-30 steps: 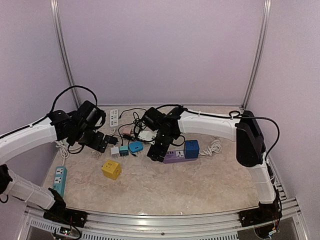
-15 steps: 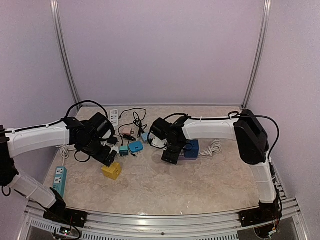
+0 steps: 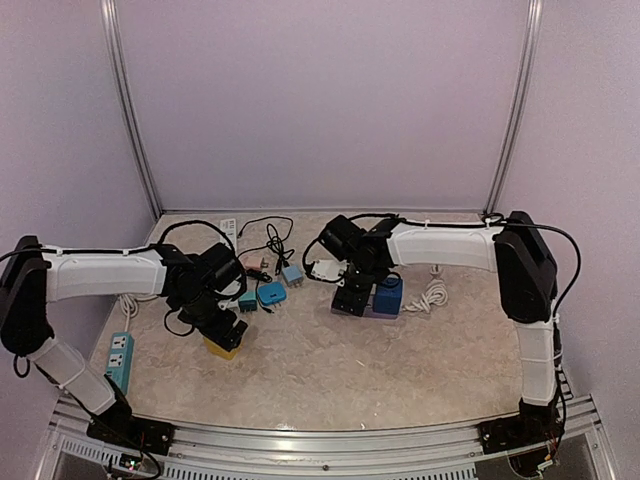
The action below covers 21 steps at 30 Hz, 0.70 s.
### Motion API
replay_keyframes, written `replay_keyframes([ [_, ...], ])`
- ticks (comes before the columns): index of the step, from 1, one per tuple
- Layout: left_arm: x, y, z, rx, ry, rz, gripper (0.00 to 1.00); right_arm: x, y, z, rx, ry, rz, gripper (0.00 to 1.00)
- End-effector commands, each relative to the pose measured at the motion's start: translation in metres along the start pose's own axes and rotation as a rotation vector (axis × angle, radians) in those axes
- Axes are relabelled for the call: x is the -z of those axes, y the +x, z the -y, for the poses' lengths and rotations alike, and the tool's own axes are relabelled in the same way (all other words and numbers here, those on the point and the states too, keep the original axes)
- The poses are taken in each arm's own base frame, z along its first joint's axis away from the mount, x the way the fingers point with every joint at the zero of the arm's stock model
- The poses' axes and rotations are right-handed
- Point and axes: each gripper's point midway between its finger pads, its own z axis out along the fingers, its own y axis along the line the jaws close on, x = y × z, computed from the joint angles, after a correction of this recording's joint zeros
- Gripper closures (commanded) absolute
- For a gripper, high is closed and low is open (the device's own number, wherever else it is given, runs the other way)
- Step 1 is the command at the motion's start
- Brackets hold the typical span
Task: Insert the plug
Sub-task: Adjust the socket at the center of the board, then pick up the plug from the center of the board.
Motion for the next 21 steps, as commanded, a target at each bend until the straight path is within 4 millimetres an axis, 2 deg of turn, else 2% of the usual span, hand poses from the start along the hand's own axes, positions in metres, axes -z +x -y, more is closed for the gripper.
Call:
replay_keyframes([
  [1, 0.004, -0.01, 0.006, 0.012, 0.017, 0.035, 0.02, 0.033, -0.023, 0.002, -0.034, -0.025, 0.128, 0.14],
  [4, 0.014, -0.026, -0.005, 0.026, -0.04, 0.095, 0.02, 0.04, -0.031, 0.0, -0.067, -0.058, 0.156, 0.14],
  [8, 0.036, -0.066, -0.022, 0.109, -0.024, 0.239, 0.02, 0.055, -0.043, 0.008, -0.13, -0.049, 0.217, 0.14],
  [12, 0.043, -0.093, -0.065, 0.352, 0.024, 0.333, 0.07, 0.061, -0.042, 0.014, -0.17, -0.025, 0.225, 0.14],
  [14, 0.043, -0.102, -0.086, 0.424, 0.004, 0.343, 0.12, 0.058, -0.038, 0.013, -0.175, -0.022, 0.211, 0.14],
  [15, 0.042, -0.107, -0.09, 0.429, -0.004, 0.341, 0.16, 0.056, -0.035, 0.012, -0.177, -0.02, 0.205, 0.14],
  [16, 0.043, -0.114, -0.09, 0.417, -0.004, 0.343, 0.21, 0.054, -0.033, 0.012, -0.18, -0.018, 0.2, 0.14],
  [18, 0.03, -0.122, -0.081, 0.368, 0.001, 0.291, 0.28, 0.05, -0.03, 0.011, -0.186, -0.015, 0.183, 0.14],
  [21, 0.006, -0.121, -0.072, 0.33, 0.012, 0.199, 0.32, 0.046, -0.026, 0.01, -0.194, -0.01, 0.157, 0.14],
])
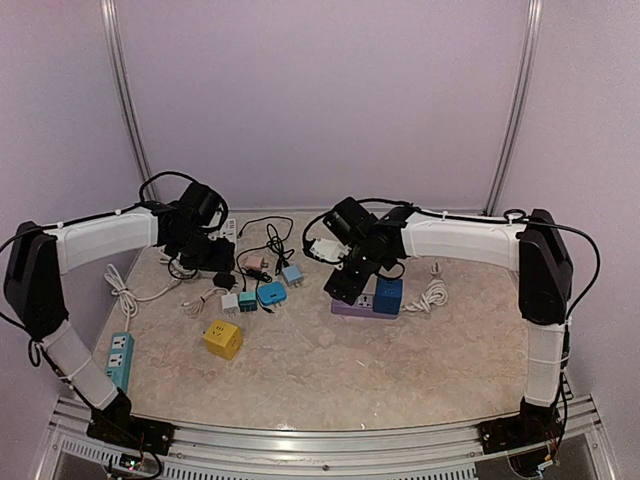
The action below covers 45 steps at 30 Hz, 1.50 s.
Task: Insert the plug
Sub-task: Pick up the plug from the center of the board.
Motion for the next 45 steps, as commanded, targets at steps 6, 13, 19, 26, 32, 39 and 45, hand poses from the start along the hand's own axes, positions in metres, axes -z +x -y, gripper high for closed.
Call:
replay_keyframes([
  [6, -0.063, 0.031, -0.005, 0.153, -0.024, -0.152, 0.38, -0.002, 0.011, -0.005, -0.033, 0.005, -0.021, 0.14],
  [13, -0.079, 0.042, 0.012, 0.161, -0.069, -0.149, 0.46, -0.007, 0.021, -0.005, -0.018, 0.017, -0.057, 0.14],
  [19, -0.089, 0.052, 0.001, 0.186, -0.119, -0.167, 0.47, -0.006, 0.026, -0.008, -0.014, 0.009, -0.058, 0.14],
  [26, -0.083, 0.072, -0.008, 0.131, -0.204, -0.188, 0.47, -0.006, 0.026, -0.01, -0.006, -0.001, -0.053, 0.14],
  [32, -0.07, 0.089, -0.009, 0.148, -0.165, -0.19, 0.38, -0.006, 0.029, -0.009, 0.01, 0.005, -0.067, 0.14],
  [39, -0.074, 0.097, -0.013, 0.142, -0.168, -0.2, 0.39, -0.005, 0.031, -0.005, -0.008, 0.025, -0.08, 0.14],
  [45, -0.08, 0.094, -0.014, 0.127, -0.17, -0.197, 0.53, -0.004, 0.03, -0.005, -0.016, 0.024, -0.077, 0.14],
])
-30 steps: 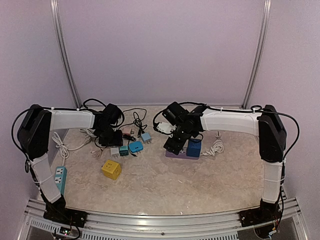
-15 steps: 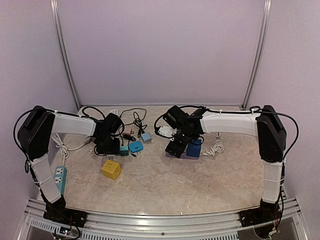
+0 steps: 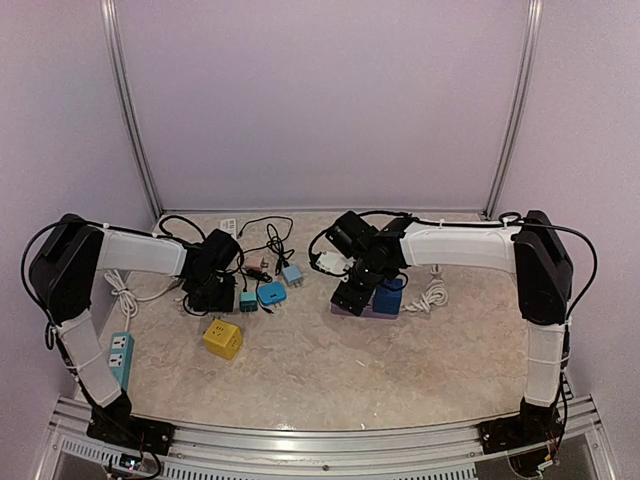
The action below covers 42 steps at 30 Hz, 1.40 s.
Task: Insert the plug
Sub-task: Pick up the plug from the center of the board.
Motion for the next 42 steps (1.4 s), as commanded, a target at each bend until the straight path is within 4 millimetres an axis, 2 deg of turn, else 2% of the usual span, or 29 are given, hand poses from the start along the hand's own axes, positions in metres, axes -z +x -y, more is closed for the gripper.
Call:
replay_keyframes([
  [1, -0.006, 0.005, -0.003, -0.028, -0.012, -0.014, 0.55, 0.011, 0.0, 0.002, -0.013, 0.01, 0.004, 0.14],
  [4, -0.007, 0.006, -0.003, -0.037, -0.013, -0.02, 0.67, 0.01, -0.001, 0.001, -0.013, 0.007, 0.002, 0.14],
  [8, -0.007, 0.007, -0.01, -0.058, -0.044, -0.015, 0.97, 0.011, 0.0, 0.001, -0.012, 0.004, 0.0, 0.14],
  [10, 0.002, 0.001, -0.014, -0.087, -0.073, 0.004, 1.0, 0.014, -0.003, 0.003, -0.02, 0.006, 0.008, 0.14],
  [12, 0.019, -0.01, -0.014, -0.158, -0.109, 0.059, 1.0, 0.02, -0.008, 0.008, -0.045, 0.006, 0.024, 0.14],
  [16, 0.094, -0.05, 0.011, -0.324, -0.088, 0.288, 1.0, 0.048, -0.024, 0.03, -0.17, -0.03, 0.104, 0.14],
  [20, 0.185, -0.074, 0.048, -0.456, 0.057, 0.521, 1.0, 0.106, -0.062, 0.047, -0.346, -0.183, 0.305, 0.15],
  [23, 0.237, -0.073, 0.076, -0.586, 0.144, 0.662, 1.0, 0.159, -0.092, 0.047, -0.439, -0.33, 0.474, 0.16],
  [25, 0.269, -0.064, 0.098, -0.68, 0.213, 0.759, 1.0, 0.197, -0.107, 0.044, -0.47, -0.419, 0.58, 0.17],
  [28, 0.302, -0.049, 0.126, -0.811, 0.28, 0.885, 1.0, 0.245, -0.121, 0.036, -0.506, -0.559, 0.708, 0.17],
  [31, 0.324, -0.038, 0.149, -0.905, 0.318, 0.977, 1.0, 0.275, -0.125, 0.026, -0.521, -0.661, 0.791, 0.17],
  [33, 0.335, -0.032, 0.162, -0.946, 0.342, 1.023, 1.0, 0.281, -0.126, 0.017, -0.52, -0.701, 0.799, 0.17],
  [36, 0.346, -0.027, 0.176, -0.972, 0.354, 1.089, 1.0, 0.272, -0.127, 0.003, -0.539, -0.739, 0.767, 0.17],
  [42, 0.354, -0.025, 0.187, -0.959, 0.377, 1.14, 1.0, 0.267, -0.13, -0.024, -0.509, -0.802, 0.734, 0.17],
])
